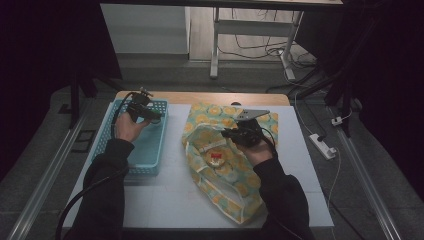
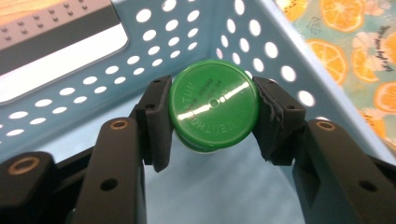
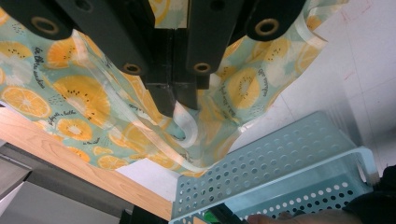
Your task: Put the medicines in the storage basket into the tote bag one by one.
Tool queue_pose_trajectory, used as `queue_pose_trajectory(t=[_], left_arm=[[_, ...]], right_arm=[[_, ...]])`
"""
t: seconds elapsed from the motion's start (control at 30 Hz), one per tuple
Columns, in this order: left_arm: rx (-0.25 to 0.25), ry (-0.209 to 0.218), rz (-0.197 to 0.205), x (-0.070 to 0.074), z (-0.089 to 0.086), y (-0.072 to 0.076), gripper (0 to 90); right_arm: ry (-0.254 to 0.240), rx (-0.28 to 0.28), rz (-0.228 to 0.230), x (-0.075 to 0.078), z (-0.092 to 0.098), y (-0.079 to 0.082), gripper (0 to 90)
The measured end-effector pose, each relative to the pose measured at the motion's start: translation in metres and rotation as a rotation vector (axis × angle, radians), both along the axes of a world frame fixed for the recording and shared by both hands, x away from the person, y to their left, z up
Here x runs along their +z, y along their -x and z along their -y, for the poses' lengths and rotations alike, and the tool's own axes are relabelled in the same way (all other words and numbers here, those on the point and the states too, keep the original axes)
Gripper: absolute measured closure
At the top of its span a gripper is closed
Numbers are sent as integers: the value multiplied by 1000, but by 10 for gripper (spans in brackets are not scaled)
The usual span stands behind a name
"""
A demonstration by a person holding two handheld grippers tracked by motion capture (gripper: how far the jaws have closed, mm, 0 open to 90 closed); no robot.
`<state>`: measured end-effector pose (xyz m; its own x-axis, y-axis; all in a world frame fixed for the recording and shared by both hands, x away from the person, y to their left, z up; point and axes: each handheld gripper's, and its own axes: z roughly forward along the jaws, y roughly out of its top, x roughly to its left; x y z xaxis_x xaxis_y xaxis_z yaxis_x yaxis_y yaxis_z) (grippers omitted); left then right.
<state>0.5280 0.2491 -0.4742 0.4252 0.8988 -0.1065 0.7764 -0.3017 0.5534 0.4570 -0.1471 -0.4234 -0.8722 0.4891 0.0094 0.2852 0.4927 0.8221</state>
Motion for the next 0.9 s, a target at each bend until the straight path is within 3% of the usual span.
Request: queue_pose_trajectory(t=[0.2,0.9], left_arm=[[-6,17,16,9,-4,9,514],[-109,103,81,45,-5,52,514]], right_arm=[[-2,0,1,0,0,0,900],[-5,-3,3,0,0,0,900]])
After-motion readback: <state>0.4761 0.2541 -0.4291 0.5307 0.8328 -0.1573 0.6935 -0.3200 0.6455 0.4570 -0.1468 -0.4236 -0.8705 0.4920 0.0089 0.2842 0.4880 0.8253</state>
